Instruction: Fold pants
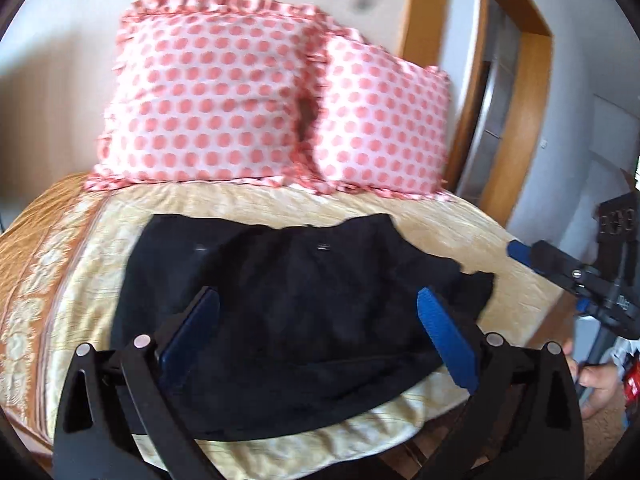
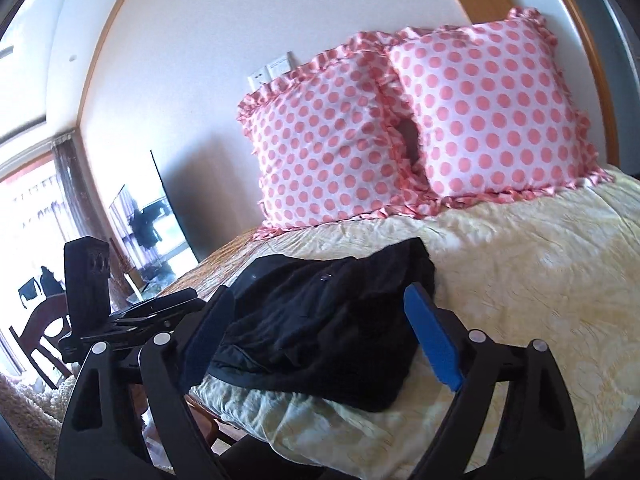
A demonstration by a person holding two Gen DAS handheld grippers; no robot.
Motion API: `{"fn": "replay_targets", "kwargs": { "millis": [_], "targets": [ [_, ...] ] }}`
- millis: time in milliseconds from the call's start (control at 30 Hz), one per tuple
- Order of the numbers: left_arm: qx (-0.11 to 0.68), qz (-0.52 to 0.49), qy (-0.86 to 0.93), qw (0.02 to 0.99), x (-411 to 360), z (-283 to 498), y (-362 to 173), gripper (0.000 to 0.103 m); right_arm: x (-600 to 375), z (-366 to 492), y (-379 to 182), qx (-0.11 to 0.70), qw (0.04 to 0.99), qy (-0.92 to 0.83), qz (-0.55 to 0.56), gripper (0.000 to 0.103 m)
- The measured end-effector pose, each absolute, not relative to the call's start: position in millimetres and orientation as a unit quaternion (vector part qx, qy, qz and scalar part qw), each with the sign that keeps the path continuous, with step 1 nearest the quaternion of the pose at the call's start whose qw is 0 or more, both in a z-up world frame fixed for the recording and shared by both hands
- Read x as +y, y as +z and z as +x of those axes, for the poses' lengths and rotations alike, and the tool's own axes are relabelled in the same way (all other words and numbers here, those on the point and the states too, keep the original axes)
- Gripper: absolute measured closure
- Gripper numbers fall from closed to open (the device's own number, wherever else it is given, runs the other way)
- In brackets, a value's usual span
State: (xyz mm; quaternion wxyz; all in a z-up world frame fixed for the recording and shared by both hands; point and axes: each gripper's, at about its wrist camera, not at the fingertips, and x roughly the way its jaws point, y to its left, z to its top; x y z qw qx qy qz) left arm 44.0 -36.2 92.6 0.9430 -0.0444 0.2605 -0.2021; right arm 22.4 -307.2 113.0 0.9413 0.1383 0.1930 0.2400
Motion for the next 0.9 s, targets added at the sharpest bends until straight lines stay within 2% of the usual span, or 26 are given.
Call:
{"fn": "replay_targets", "kwargs": {
  "millis": [200, 300, 400, 467, 567, 700, 767, 900],
  "targets": [
    [0.273, -0.055, -0.162, 0.947, -12, 53, 74, 0.003, -240, 67, 106, 0.228, 0.941, 0.242, 0.054, 0.015],
    [0.284, -0.042, -0.162, 0.944, -12, 55, 62, 0.002, -238, 80, 81, 0.273, 0.938, 0.207, 0.045, 0.015],
    [0.329, -0.047, -0.157, 0.930, -11, 66, 38, 0.002, -246, 82, 45, 0.341, 0.925, 0.164, 0.038, 0.015],
    [0.327, -0.059, -0.171, 0.928, -7, 64, 27, 0.002, -251, 69, 33, 0.325, 0.930, 0.166, 0.036, 0.015],
    [0.323, -0.043, -0.169, 0.930, -10, 60, 27, 0.002, -248, 66, 39, 0.331, 0.930, 0.157, 0.028, 0.015],
    [0.296, -0.090, -0.200, 0.930, 1, 64, 48, 0.002, -263, 75, 71, 0.290, 0.934, 0.189, 0.091, 0.014],
    [0.290, -0.098, -0.208, 0.929, 1, 78, 61, 0.002, -262, 91, 83, 0.292, 0.932, 0.193, 0.091, 0.010],
    [0.345, -0.123, -0.234, 0.901, -3, 126, 68, 0.002, -249, 126, 81, 0.338, 0.921, 0.182, 0.064, 0.010]
  ]
}}
